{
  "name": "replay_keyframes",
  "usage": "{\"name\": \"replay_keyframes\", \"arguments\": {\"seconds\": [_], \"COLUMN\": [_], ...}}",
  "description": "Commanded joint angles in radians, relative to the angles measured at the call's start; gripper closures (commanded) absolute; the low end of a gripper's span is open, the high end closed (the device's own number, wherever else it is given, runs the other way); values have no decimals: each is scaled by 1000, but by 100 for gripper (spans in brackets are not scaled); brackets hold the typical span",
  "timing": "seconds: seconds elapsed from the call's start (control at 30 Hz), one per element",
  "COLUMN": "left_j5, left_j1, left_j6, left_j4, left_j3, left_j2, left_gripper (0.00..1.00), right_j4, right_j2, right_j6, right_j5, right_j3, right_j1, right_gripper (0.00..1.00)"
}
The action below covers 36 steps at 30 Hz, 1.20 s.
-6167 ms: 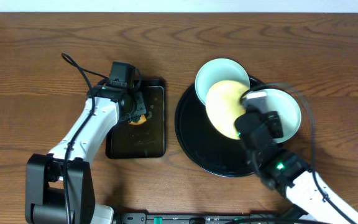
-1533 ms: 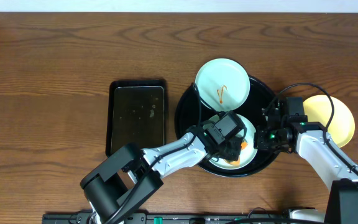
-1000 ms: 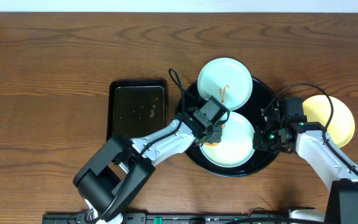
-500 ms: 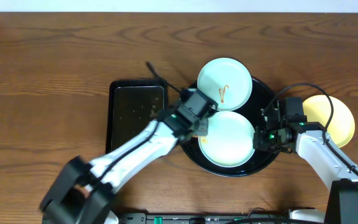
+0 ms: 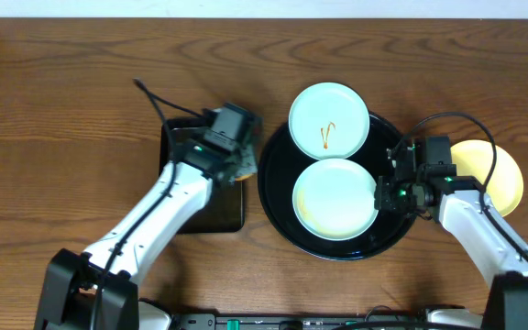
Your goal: Clean dirty plates on tray and stack at the side
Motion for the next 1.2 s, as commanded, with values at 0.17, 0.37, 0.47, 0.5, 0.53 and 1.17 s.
{"name": "replay_keyframes", "arguments": {"seconds": [0.17,0.37,0.47,0.5,0.53,1.17], "left_j5": [-16,-16,-16,-16,-16,-16], "left_j1": [132,167,176,177,178,180], "left_j6": [56,92,112,113,115,127], "left_j4": [-16,-16,-20,-21,-21,-16], "left_j3": [-3,-3,-4,-4,-4,-4], "left_j2": [-3,4,18,23,28,40], "left_gripper": [92,92,92,92,92,92], "right_j4": [-1,3,1,0,-3,-15], "right_j2": [-221,-341,-389,-403,-414,-464], "right_j6": [-89,-165,-187,-187,-187,-217], "right_j5": [71,200,224,238,245,475], "right_j3": [34,34,34,34,34,34], "right_j1": [5,5,5,5,5,142], "right_gripper": [99,99,99,99,99,99]}}
